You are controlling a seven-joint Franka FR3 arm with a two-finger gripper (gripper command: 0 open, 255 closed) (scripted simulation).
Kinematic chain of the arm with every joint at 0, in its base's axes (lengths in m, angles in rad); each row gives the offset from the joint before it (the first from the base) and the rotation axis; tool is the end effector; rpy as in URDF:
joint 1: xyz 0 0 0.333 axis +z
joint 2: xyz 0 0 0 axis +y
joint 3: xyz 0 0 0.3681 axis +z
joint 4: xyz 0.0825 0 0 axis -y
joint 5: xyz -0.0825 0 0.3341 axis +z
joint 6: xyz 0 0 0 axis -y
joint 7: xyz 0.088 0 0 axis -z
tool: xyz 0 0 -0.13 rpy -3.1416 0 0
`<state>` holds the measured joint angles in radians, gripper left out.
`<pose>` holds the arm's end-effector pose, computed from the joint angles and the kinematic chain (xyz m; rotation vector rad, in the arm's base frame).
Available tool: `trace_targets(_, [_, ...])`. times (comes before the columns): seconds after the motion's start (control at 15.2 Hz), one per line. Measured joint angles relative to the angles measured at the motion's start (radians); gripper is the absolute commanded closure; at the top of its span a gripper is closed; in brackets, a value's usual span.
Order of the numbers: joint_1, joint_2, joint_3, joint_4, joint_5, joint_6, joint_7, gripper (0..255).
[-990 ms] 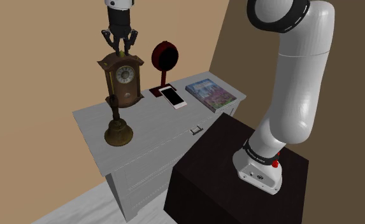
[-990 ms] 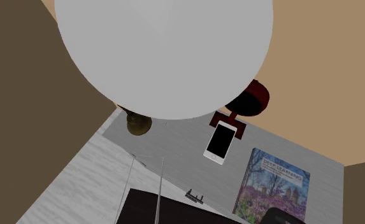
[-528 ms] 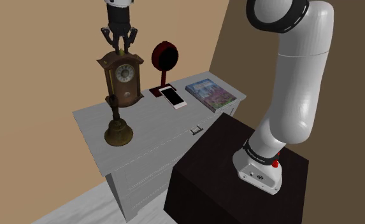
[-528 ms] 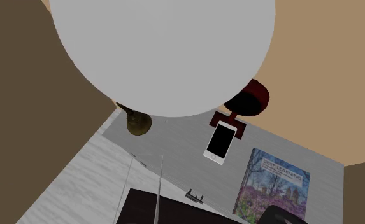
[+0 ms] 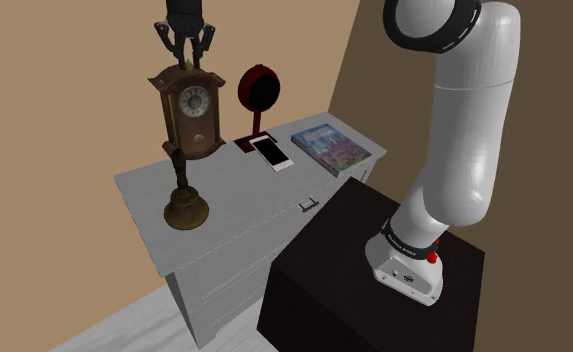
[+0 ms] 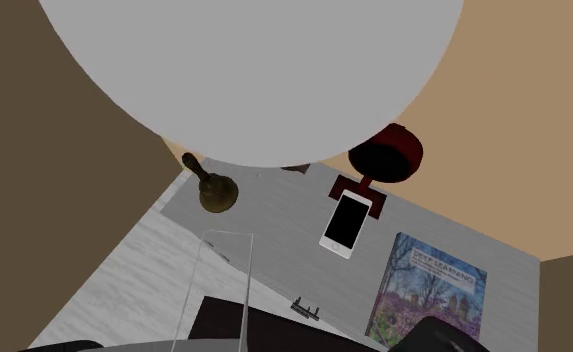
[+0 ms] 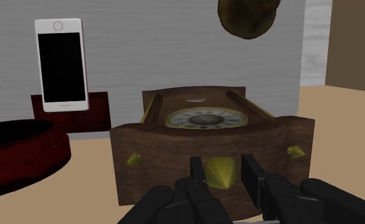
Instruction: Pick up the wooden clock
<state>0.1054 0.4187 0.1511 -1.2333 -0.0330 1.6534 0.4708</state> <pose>0.6371 0.1396 0.5632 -3.0934 0.3490 0.0071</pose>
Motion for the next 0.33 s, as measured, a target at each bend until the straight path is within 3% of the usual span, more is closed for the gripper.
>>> trace_targets(0.33, [0.003, 0.017, 0.0, 0.087, -0.002, -0.07, -0.001, 255])
